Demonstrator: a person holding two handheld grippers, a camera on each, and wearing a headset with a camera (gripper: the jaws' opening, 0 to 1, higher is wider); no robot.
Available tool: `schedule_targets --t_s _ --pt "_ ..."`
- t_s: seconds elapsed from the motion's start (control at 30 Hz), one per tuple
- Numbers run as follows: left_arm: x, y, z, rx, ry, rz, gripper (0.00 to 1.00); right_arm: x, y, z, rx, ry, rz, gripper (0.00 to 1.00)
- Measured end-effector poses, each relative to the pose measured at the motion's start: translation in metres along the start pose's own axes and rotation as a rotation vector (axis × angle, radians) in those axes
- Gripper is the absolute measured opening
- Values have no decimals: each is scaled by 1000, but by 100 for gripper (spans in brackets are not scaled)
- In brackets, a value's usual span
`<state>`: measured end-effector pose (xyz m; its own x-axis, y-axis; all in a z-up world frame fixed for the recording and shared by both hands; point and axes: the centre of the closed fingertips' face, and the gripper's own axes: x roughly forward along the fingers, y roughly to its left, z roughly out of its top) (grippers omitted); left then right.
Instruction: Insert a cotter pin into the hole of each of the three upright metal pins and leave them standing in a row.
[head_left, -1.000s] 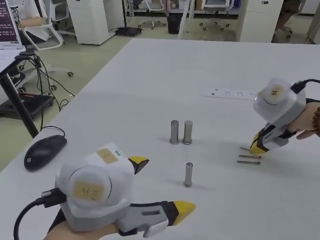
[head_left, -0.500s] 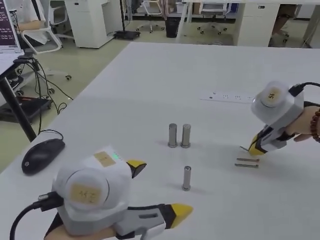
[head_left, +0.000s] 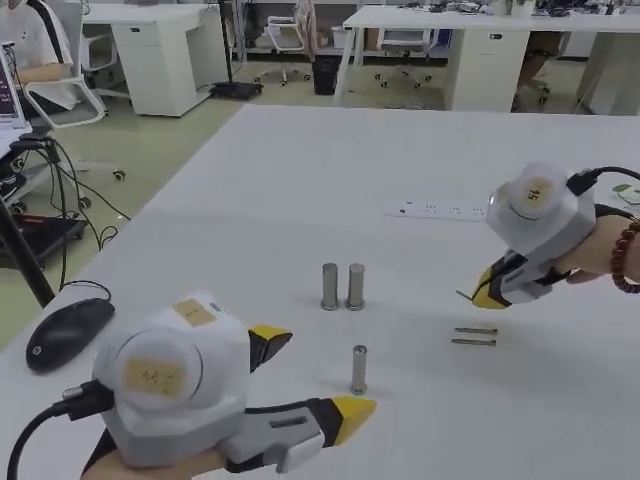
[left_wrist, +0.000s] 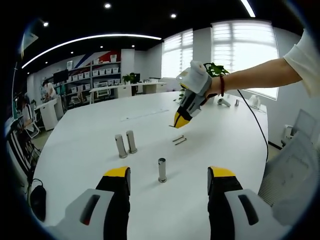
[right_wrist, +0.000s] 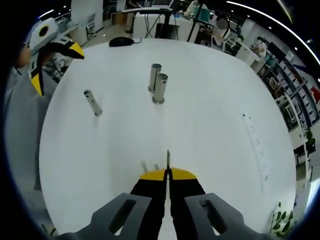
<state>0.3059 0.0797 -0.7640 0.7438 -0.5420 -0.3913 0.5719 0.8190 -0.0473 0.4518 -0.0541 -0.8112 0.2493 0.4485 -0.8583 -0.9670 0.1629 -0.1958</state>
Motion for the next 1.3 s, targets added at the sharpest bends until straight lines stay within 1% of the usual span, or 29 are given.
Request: schedule_targets --t_s 0.13,0.23,0.27,0.37,0.53,0.63,0.7,0.73,0.83,0.93,1.07,1.13,1.27,1.3 --pt "1 -1 6 -13 -7 -16 58 -10 7 14 -13 -43 -9 2" --pt "2 -5 8 -12 9 -41 54 -18 17 25 -43 -70 -14 2" --pt "3 -6 10 -21 11 -48 52 -20 19 27 -50 -75 -15 2" --pt "2 -11 18 -36 -14 -68 50 -26 29 35 -75 -93 -17 2" --pt "3 -16 24 -39 -16 -87 46 -36 44 48 -108 -125 -21 2" --pt "3 -18 27 -57 -17 -101 42 -42 54 55 -135 -150 -20 2" --pt "4 -18 30 -83 -26 -110 38 -46 60 60 -152 -163 -22 2" --pt "4 -18 32 -109 -33 -113 35 -48 65 62 -160 -172 -23 2" --pt "5 -17 34 -143 -41 -118 33 -53 74 67 -176 -187 -25 2" --pt "6 -19 35 -158 -41 -124 30 -57 82 70 -193 -198 -25 2" --pt "8 -24 34 -171 -33 -143 28 -61 96 74 -231 -204 -15 2" --pt "9 -28 32 -182 -21 -157 26 -62 102 76 -245 -208 -13 2" --pt "11 -34 34 -213 -21 -181 23 -63 110 78 -267 -213 -6 2" --pt "11 -35 36 -226 -31 -187 23 -63 113 79 -273 -217 -1 2"
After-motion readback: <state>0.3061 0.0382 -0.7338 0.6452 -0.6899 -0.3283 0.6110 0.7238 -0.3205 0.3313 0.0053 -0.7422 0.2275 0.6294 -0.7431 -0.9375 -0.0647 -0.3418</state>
